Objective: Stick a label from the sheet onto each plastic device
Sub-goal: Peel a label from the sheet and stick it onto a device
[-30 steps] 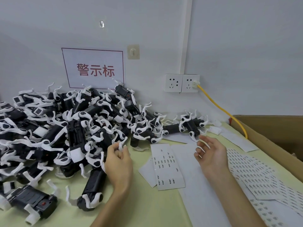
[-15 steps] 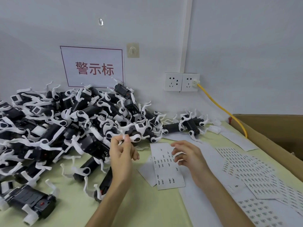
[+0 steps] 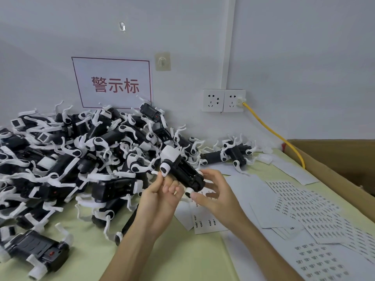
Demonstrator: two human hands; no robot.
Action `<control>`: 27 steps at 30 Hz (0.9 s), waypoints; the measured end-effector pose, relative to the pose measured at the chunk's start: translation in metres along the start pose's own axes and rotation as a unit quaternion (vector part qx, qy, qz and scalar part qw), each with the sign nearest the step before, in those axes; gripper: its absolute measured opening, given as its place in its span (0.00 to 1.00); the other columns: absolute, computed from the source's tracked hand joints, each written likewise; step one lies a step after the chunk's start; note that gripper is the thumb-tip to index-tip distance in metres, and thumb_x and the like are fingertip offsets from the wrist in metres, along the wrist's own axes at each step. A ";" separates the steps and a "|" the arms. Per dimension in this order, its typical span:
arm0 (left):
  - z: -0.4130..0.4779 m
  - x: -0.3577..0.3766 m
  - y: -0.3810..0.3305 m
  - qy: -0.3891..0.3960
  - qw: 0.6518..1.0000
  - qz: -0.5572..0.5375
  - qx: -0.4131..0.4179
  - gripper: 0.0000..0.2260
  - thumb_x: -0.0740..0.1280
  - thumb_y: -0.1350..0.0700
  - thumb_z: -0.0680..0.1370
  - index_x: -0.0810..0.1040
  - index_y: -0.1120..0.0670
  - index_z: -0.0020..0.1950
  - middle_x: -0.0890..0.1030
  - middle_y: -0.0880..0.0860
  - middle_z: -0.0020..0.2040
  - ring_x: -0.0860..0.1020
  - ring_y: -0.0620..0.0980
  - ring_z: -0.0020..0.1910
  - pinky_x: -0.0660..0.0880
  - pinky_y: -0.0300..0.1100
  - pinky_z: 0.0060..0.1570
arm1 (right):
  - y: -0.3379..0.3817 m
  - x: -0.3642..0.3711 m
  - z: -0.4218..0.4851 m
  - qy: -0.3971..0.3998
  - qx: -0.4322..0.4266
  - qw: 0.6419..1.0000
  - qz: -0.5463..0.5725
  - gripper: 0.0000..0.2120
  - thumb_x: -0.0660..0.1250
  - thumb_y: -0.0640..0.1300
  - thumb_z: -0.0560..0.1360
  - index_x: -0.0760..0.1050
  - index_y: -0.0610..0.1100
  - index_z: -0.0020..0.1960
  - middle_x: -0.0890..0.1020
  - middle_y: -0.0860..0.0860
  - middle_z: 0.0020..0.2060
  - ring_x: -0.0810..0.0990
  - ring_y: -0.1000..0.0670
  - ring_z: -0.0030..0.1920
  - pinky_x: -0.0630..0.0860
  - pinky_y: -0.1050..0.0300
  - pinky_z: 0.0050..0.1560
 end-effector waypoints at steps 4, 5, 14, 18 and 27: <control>0.001 0.000 -0.003 0.015 0.999 -0.002 -0.030 0.07 0.59 0.57 0.81 0.71 0.55 0.44 0.65 0.50 0.27 0.69 0.46 0.25 0.77 0.39 0.31 | 0.002 0.002 -0.002 0.015 -0.021 1.000 -0.014 0.27 0.76 0.52 0.67 0.72 0.59 0.63 0.81 0.63 0.56 0.79 0.58 0.60 0.76 0.55 0.59; 0.002 -0.001 -0.006 0.026 0.999 0.014 -0.037 0.07 0.59 0.57 0.81 0.72 0.55 0.44 0.65 0.49 0.27 0.69 0.45 0.26 0.77 0.39 0.32 | 0.002 0.004 -0.003 0.020 -0.025 0.999 -0.024 0.27 0.77 0.52 0.67 0.73 0.59 0.64 0.81 0.62 0.56 0.79 0.57 0.60 0.76 0.53 0.60; 0.019 -0.037 -0.049 0.048 0.942 0.331 -0.023 0.08 0.67 0.48 0.79 0.76 0.52 0.45 0.68 0.47 0.32 0.69 0.46 0.33 0.71 0.39 0.42 | 0.004 0.016 -0.005 0.049 0.005 0.997 0.067 0.17 0.73 0.52 0.73 0.79 0.49 0.59 0.83 0.46 0.53 0.83 0.45 0.53 0.82 0.48 0.55; 0.022 -0.047 -0.055 -0.010 0.904 0.426 -0.009 0.12 0.68 0.47 0.78 0.78 0.57 0.48 0.75 0.52 0.40 0.73 0.46 0.35 0.73 0.39 0.42 | 0.001 0.005 -0.002 0.008 0.069 0.981 0.179 0.18 0.71 0.53 0.70 0.80 0.43 0.55 0.83 0.41 0.50 0.84 0.40 0.47 0.83 0.50 0.45; 0.005 -0.018 -0.004 0.044 0.948 0.306 -0.080 0.23 0.72 0.49 0.78 0.76 0.62 0.67 0.81 0.58 0.60 0.81 0.50 0.44 0.80 0.41 0.45 | -0.001 -0.002 0.002 0.004 0.078 0.959 0.273 0.15 0.69 0.50 0.72 0.78 0.42 0.55 0.83 0.47 0.44 0.83 0.42 0.49 0.80 0.38 0.54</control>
Point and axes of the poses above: each hand's wrist, its own z-axis towards the middle knuckle, its own x-axis out of the palm, y = z × x, the point moved 6 cm from there along z, towards the middle knuckle
